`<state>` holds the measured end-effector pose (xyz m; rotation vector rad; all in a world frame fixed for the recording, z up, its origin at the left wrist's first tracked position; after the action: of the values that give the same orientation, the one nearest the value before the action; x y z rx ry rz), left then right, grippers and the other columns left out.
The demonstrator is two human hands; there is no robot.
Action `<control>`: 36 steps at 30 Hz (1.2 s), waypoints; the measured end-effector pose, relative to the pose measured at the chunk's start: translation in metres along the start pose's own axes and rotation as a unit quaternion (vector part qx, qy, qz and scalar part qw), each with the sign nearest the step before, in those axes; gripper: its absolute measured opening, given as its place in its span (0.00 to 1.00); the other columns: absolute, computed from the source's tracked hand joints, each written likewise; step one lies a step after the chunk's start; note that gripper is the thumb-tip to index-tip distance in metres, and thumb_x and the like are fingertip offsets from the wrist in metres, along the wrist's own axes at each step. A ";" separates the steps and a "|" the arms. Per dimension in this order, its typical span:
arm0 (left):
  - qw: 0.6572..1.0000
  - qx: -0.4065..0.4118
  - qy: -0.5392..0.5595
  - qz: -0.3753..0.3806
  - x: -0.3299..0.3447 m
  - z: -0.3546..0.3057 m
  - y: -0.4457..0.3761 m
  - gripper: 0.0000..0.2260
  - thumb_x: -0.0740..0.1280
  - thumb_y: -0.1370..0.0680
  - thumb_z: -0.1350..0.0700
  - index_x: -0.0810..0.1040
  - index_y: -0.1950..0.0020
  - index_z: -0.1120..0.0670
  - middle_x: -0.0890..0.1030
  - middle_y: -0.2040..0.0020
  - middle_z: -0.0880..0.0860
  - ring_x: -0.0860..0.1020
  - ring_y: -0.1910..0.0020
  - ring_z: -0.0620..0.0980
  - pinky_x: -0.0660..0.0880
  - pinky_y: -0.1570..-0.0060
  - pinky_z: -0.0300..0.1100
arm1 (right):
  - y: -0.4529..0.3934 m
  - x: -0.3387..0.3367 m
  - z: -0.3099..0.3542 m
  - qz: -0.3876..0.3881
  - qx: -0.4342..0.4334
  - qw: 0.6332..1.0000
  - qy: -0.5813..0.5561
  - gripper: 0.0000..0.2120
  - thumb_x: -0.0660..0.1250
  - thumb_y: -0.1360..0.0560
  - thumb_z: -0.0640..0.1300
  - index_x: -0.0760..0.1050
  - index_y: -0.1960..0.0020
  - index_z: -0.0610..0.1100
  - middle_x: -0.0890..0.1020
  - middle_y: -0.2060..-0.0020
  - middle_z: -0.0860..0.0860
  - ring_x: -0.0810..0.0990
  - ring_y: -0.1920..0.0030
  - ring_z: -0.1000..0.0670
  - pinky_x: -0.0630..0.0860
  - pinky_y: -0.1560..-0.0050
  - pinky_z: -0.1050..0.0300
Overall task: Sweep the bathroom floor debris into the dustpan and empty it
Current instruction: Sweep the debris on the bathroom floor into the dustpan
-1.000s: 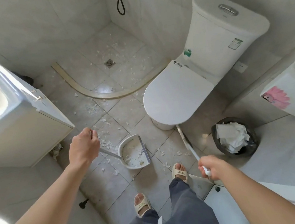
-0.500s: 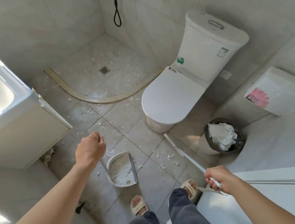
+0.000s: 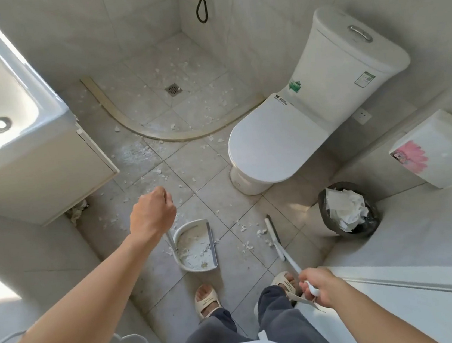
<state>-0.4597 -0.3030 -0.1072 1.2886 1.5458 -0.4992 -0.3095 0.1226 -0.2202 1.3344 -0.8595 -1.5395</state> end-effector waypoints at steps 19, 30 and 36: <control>1.000 -0.023 -0.017 0.011 0.057 -0.023 -0.003 0.08 0.55 0.21 0.60 0.72 0.54 0.59 0.76 0.59 0.59 0.73 0.63 0.59 0.67 0.64 0.48 | 0.004 -0.019 0.021 0.017 -0.024 0.999 0.030 0.04 0.61 0.24 0.30 0.75 0.52 0.31 0.72 0.72 0.45 0.65 0.79 0.54 0.61 0.81 0.67; 1.000 -0.024 -0.004 -0.008 0.065 -0.021 -0.001 0.08 0.55 0.21 0.60 0.71 0.57 0.59 0.76 0.62 0.57 0.74 0.66 0.58 0.67 0.67 0.46 | 0.011 -0.049 0.047 0.160 0.059 0.984 -0.047 0.01 0.61 0.21 0.34 0.69 0.50 0.37 0.72 0.71 0.45 0.64 0.82 0.57 0.60 0.86 0.68; 1.000 -0.026 -0.005 -0.009 0.066 -0.023 -0.006 0.08 0.54 0.22 0.61 0.71 0.58 0.58 0.75 0.64 0.55 0.73 0.68 0.56 0.65 0.69 0.45 | 0.000 -0.029 0.037 0.095 0.011 0.995 0.040 0.04 0.60 0.23 0.32 0.73 0.55 0.36 0.71 0.73 0.46 0.64 0.80 0.55 0.60 0.83 0.68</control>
<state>-0.4686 -0.2552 -0.1577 1.2313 1.5528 -0.4724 -0.3455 0.1478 -0.2028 1.2823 -0.9285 -1.3238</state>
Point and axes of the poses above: each hand's wrist, its own y-axis away from the middle knuckle, its own x-axis out of the palm, z = x × y, the point moved 8 cm from there along -y, towards the middle knuckle
